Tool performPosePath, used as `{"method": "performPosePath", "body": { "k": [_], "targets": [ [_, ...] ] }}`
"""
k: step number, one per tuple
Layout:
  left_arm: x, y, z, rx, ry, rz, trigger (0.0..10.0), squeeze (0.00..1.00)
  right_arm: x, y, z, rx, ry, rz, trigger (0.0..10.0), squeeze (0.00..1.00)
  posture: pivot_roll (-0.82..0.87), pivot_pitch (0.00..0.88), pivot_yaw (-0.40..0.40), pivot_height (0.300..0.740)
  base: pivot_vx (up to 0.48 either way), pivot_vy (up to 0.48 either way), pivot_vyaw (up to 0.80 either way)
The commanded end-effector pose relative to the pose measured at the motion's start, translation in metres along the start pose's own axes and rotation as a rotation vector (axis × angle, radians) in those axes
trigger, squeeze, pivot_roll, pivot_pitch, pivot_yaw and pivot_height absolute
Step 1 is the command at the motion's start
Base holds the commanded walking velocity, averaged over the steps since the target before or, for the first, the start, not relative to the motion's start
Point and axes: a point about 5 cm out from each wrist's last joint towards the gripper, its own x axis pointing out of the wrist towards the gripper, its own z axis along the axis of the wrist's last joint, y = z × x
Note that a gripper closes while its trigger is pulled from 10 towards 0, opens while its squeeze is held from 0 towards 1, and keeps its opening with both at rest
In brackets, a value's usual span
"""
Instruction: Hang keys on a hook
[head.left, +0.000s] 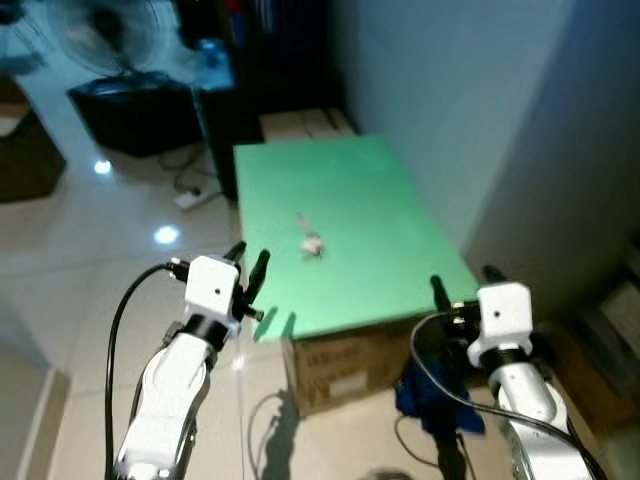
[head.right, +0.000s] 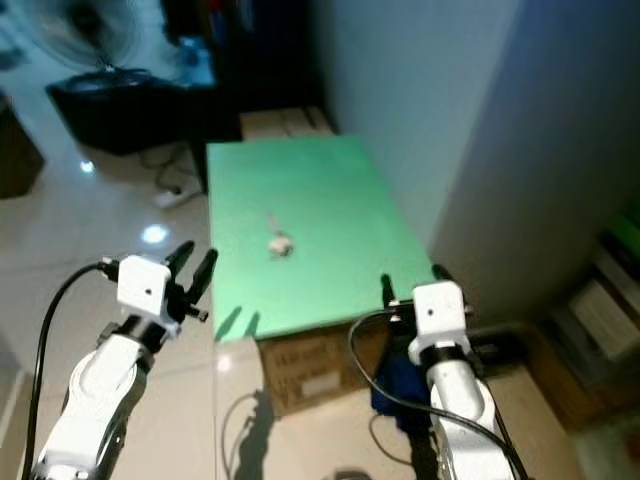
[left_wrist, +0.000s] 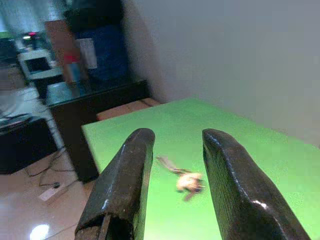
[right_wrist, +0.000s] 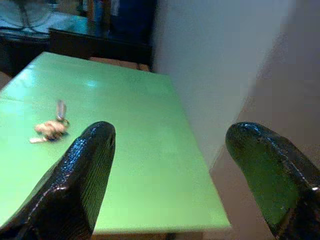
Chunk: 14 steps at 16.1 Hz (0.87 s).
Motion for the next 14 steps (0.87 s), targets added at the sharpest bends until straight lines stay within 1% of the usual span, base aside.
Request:
{"method": "performPosePath", "body": {
  "k": [1,6,7,8,9,10,13,14],
  "targets": [
    [-0.004,0.008,-0.003,0.019,0.022,0.013,10.0,0.00,0.003,0.008,0.005,0.007,-0.022,0.030,10.0,0.00,-0.11,0.033,0.013,0.740,0.431,0.000,0.00],
    [-0.005,0.008,-0.004,0.020,0.025,0.008,10.0,0.00,0.001,0.014,0.001,0.013,-0.002,0.088,10.0,0.00,-0.11,0.034,0.013,0.740,0.427,0.000,0.00],
    [-0.006,0.008,-0.005,0.021,0.028,0.006,10.0,0.00,0.000,0.018,0.000,0.018,0.002,0.118,10.0,0.00,-0.11,0.027,0.015,0.740,0.409,0.000,0.00],
    [-0.007,0.008,-0.005,0.009,0.028,0.002,10.0,0.00,-0.001,0.020,-0.001,0.019,0.012,0.133,10.0,0.00,-0.11,0.025,0.014,0.740,0.000,0.000,0.00],
    [-0.008,0.006,-0.009,0.001,0.051,-0.018,10.0,0.00,-0.002,0.022,-0.004,0.014,0.029,0.151,10.0,0.00,-0.11,0.023,0.015,0.740,0.000,0.000,0.00],
    [-0.009,0.004,-0.013,0.016,0.074,-0.038,10.0,0.00,-0.003,0.024,-0.007,-0.002,0.049,0.168,10.0,0.00,-0.11,0.021,0.014,0.740,0.000,0.000,0.00],
    [-0.011,0.003,-0.014,0.011,0.077,-0.044,10.0,0.00,-0.004,0.025,-0.009,-0.004,0.061,0.172,10.0,0.00,-0.11,0.020,0.013,0.740,0.000,0.000,0.00],
    [-0.011,0.003,-0.014,0.010,0.077,-0.045,10.0,0.00,-0.004,0.024,-0.011,0.003,0.080,0.166,10.0,0.00,-0.11,0.018,0.013,0.740,0.000,0.000,0.00]
  ]
}}
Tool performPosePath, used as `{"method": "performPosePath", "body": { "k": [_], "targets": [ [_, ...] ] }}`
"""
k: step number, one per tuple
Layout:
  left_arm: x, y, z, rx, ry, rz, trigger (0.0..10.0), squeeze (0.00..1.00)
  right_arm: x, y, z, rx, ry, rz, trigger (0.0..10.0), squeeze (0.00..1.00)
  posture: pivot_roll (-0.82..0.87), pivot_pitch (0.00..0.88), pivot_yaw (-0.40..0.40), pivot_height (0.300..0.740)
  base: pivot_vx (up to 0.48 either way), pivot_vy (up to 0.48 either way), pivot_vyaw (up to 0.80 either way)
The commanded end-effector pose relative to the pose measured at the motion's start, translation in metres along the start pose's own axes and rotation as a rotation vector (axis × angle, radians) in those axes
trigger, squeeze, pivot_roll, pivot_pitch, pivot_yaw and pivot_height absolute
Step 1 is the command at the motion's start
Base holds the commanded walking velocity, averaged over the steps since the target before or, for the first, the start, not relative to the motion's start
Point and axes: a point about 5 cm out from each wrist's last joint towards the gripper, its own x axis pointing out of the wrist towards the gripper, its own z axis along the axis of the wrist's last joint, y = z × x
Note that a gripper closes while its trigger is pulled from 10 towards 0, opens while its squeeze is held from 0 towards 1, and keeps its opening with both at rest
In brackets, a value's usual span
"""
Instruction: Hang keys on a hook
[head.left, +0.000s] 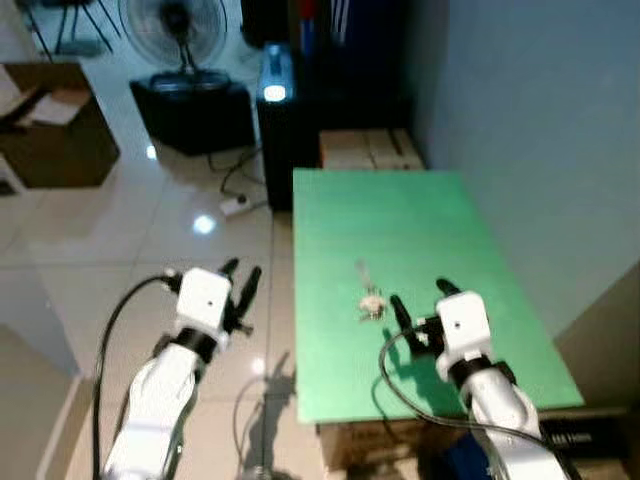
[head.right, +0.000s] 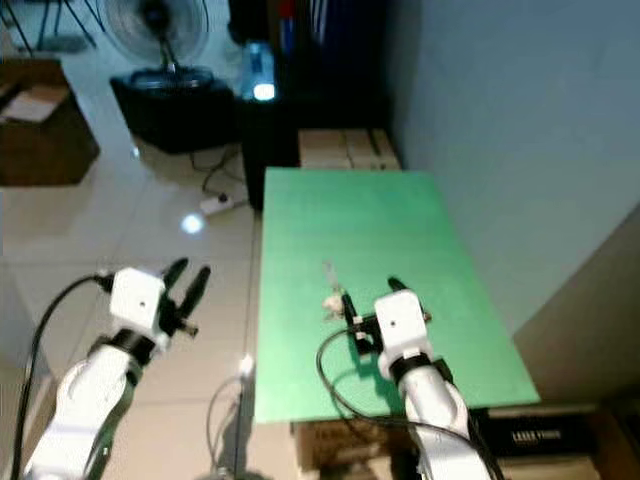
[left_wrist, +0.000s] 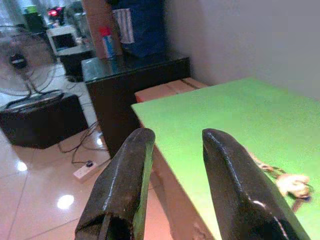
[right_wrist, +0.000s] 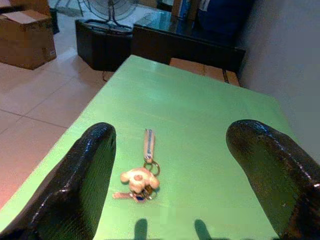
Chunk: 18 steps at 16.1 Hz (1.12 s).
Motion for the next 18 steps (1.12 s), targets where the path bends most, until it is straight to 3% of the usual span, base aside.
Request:
{"method": "performPosePath", "body": {
  "k": [1,2,3,5,9,14,18],
  "targets": [
    [0.001,-0.001,0.001,0.005,0.000,-0.016,10.0,0.00,-0.001,-0.006,-0.004,0.011,0.029,-0.020,10.0,0.00,-0.11,0.018,0.013,0.740,0.000,0.000,0.00],
    [0.001,-0.001,0.001,0.005,0.001,-0.021,10.0,0.00,-0.001,-0.006,-0.007,0.028,0.055,-0.015,10.0,0.78,-0.11,0.020,0.013,0.740,0.000,0.000,0.00],
    [0.001,0.000,0.002,0.008,0.004,-0.031,10.0,0.00,0.001,-0.006,-0.013,0.050,0.098,0.007,10.0,1.00,-0.10,0.025,0.014,0.740,0.000,0.000,0.00],
    [0.001,0.000,0.001,0.011,0.030,-0.059,10.0,0.00,0.011,-0.006,-0.020,0.036,0.151,0.028,10.0,1.00,-0.10,0.045,0.023,0.740,0.000,0.000,0.00],
    [0.002,0.000,0.002,0.038,0.069,-0.112,10.0,0.00,0.048,-0.018,-0.023,0.030,0.217,0.065,10.0,1.00,-0.07,0.122,0.025,0.740,0.000,0.000,0.00],
    [-0.008,-0.001,0.015,0.047,0.074,-0.182,10.0,0.00,0.087,-0.024,-0.015,0.062,0.261,0.080,10.0,1.00,0.00,0.237,0.039,0.740,0.000,0.000,0.00],
    [-0.012,0.002,0.034,0.079,0.067,-0.263,10.0,0.00,0.106,-0.025,-0.003,0.070,0.256,0.095,10.0,1.00,0.04,0.317,0.058,0.740,0.000,0.000,0.00]
  ]
}}
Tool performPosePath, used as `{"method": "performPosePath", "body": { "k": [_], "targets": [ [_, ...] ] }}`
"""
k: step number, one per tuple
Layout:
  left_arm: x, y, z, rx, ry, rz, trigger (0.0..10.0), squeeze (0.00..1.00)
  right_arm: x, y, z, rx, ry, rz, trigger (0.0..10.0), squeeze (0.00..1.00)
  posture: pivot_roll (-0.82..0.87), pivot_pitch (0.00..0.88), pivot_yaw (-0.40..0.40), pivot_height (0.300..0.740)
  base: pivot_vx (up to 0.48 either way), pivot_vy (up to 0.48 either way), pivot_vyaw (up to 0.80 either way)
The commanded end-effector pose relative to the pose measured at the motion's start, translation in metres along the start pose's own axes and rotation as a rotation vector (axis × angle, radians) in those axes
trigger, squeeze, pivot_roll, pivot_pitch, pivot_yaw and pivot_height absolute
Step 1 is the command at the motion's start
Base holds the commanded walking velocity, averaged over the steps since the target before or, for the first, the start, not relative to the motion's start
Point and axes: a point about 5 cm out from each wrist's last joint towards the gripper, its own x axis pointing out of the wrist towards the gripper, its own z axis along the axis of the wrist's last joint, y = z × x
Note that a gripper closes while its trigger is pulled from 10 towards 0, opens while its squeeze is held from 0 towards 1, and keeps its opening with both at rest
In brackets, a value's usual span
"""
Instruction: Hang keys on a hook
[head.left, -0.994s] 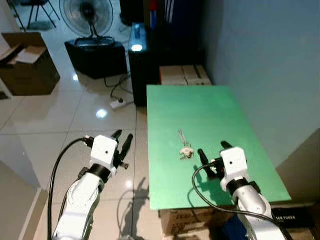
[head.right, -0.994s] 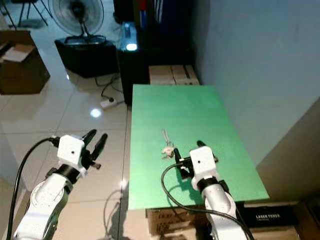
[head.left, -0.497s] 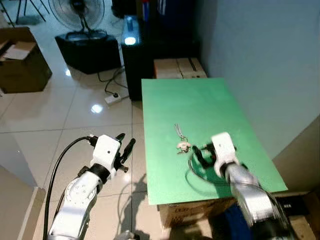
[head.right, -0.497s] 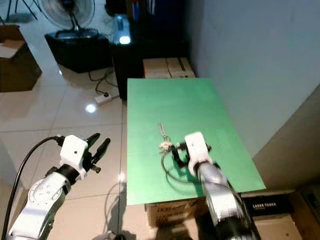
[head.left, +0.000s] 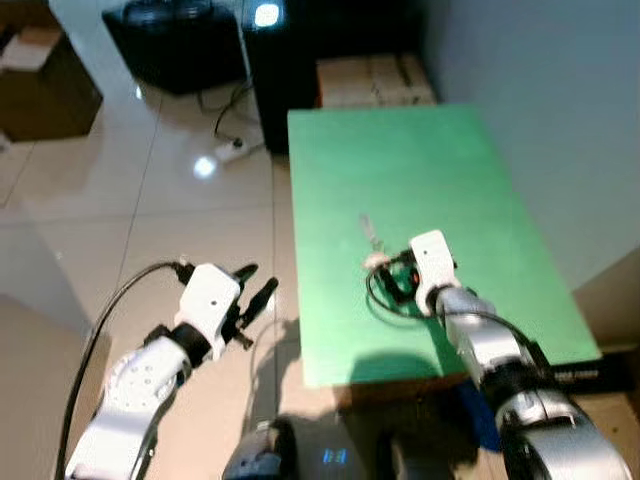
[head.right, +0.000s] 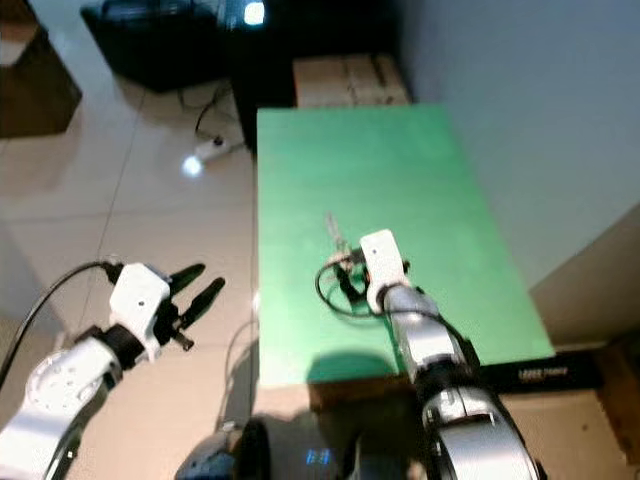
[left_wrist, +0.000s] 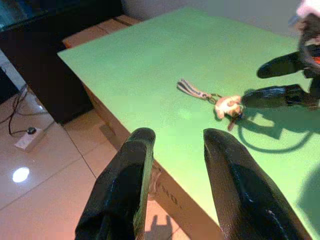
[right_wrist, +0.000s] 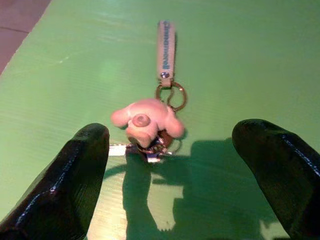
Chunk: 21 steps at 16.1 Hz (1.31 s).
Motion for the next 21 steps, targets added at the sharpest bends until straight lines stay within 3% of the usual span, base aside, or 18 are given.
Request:
{"method": "performPosePath", "body": {
  "k": [1,5,6,7,13,14,15,16,21],
  "targets": [
    [-0.003,0.001,0.006,0.004,0.002,-0.014,10.0,0.00,0.002,-0.004,0.000,0.027,0.002,-0.013,10.0,1.00,0.05,0.330,0.063,0.740,0.000,0.000,0.00],
    [-0.012,-0.001,0.008,0.000,0.025,-0.060,10.0,0.00,0.007,-0.009,0.004,0.046,0.024,-0.046,10.0,1.00,0.08,0.342,0.082,0.740,0.000,0.000,0.00],
    [-0.013,-0.001,0.009,-0.003,0.026,-0.064,10.0,0.00,0.007,-0.009,0.005,0.049,0.023,-0.043,10.0,0.61,0.08,0.343,0.084,0.740,0.000,0.000,0.00],
    [-0.016,-0.002,0.009,-0.013,0.030,-0.088,10.0,0.00,0.009,-0.006,0.007,0.039,0.019,-0.022,10.0,0.00,0.09,0.345,0.091,0.740,0.000,0.000,0.00],
    [-0.027,-0.012,0.011,-0.048,0.045,-0.181,10.0,0.00,0.012,-0.002,0.014,-0.013,-0.005,-0.018,10.0,0.00,0.10,0.331,0.087,0.740,0.000,0.000,0.00],
    [-0.027,-0.013,0.011,-0.052,0.046,-0.183,10.0,0.00,0.012,-0.003,0.015,-0.012,-0.011,-0.022,8.9,0.00,0.10,0.325,0.086,0.740,0.000,0.000,0.00],
    [-0.027,-0.013,0.011,-0.052,0.046,-0.183,10.0,0.00,0.012,-0.003,0.015,-0.012,-0.011,-0.022,8.9,0.00,0.10,0.325,0.086,0.740,0.000,0.000,0.00],
    [-0.026,-0.013,0.012,-0.055,0.045,-0.186,10.0,0.00,0.013,-0.004,0.016,-0.013,-0.017,-0.021,0.0,0.00,0.10,0.321,0.087,0.740,0.000,0.000,0.00],
    [-0.026,-0.016,0.011,-0.056,0.050,-0.195,10.0,0.00,0.012,-0.002,0.014,-0.020,-0.022,0.009,0.0,0.00,0.10,0.320,0.086,0.740,0.000,0.000,0.00]
  ]
}}
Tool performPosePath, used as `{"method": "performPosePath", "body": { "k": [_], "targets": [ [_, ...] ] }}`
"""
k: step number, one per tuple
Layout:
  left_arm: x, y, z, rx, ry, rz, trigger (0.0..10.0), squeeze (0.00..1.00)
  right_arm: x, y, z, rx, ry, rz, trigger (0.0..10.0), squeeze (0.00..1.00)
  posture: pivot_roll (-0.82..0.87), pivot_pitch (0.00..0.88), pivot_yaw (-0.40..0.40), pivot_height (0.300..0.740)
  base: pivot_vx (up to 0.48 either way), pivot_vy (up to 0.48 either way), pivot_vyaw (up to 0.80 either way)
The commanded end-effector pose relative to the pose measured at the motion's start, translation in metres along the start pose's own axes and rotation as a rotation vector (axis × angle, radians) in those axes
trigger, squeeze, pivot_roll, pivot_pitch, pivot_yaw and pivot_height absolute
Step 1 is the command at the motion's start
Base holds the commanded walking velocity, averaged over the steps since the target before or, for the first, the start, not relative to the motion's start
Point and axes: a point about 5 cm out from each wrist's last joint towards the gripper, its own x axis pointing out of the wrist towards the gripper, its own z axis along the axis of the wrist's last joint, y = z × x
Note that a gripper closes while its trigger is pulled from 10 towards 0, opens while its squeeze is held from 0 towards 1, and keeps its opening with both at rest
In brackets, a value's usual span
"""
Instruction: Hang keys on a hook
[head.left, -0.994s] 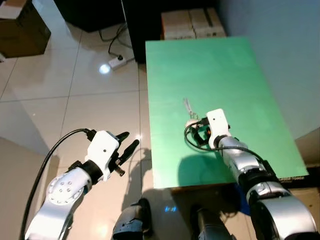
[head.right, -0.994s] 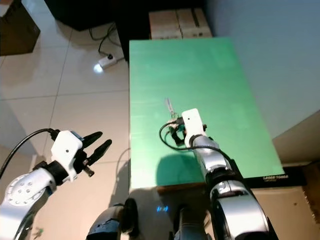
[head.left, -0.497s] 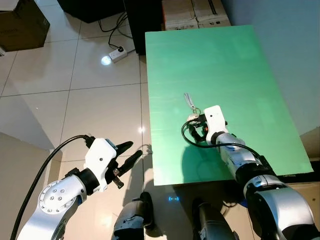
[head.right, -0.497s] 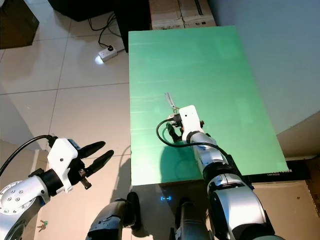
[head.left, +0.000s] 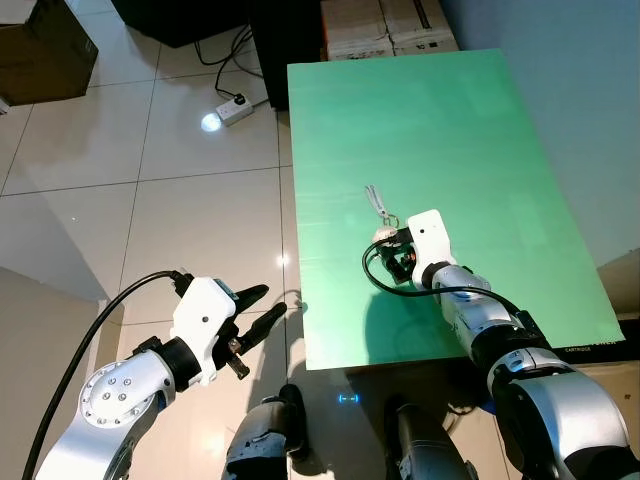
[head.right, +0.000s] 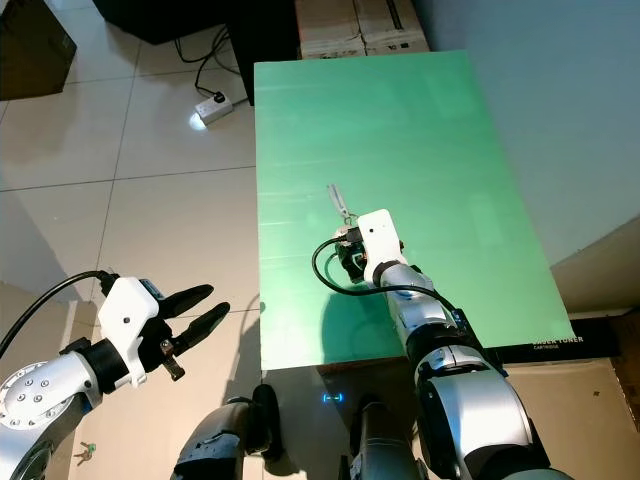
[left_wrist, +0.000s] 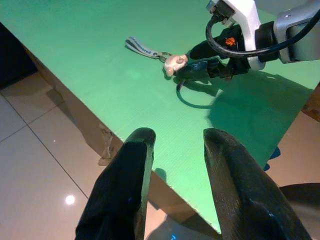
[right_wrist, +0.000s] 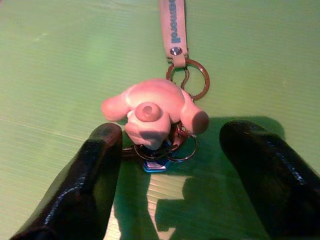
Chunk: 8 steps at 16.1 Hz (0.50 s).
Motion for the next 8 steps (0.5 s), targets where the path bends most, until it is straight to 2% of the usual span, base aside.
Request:
{"method": "performPosePath", "body": {
  "k": [1,8],
  "targets": [
    [-0.0031,-0.0049,-0.0010,0.000,0.012,-0.019,10.0,0.00,-0.0011,0.0032,-0.0068,-0.002,0.018,0.018,0.0,0.00,0.10,0.319,0.086,0.740,0.000,0.000,0.00],
    [-0.0023,-0.0064,-0.0028,-0.003,0.016,-0.023,10.0,0.00,-0.0025,0.0024,-0.0093,0.003,0.016,0.029,0.0,0.00,0.09,0.317,0.089,0.740,0.000,0.000,0.00]
  ]
}}
